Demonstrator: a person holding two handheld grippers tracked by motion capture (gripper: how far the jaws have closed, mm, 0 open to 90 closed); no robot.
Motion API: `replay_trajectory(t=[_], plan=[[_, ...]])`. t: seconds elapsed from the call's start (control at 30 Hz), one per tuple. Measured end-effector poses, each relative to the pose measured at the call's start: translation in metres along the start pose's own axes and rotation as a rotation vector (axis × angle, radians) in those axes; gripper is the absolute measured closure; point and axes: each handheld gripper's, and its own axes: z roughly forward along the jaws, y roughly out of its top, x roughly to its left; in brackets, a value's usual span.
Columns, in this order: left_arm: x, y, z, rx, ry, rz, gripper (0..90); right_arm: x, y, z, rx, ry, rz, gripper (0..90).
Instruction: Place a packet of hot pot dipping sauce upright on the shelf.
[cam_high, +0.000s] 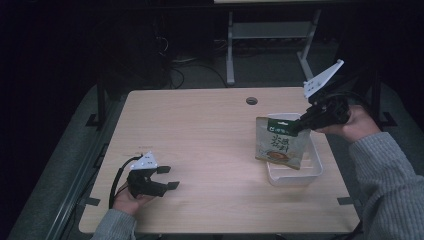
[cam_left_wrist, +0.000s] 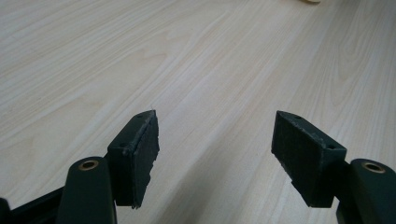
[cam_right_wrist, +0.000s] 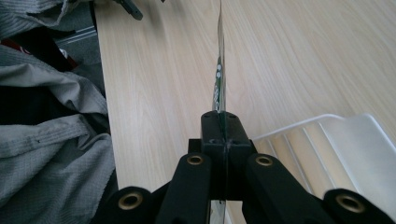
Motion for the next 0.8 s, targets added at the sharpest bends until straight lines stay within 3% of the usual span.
replay_trajectory(t=[0.8], plan=[[0.001, -0.001, 0.003, 0.013, 0.001, -0.006, 29.5, 0.004, -0.039, -0.023, -0.004, -0.002, 0.025, 89.7]])
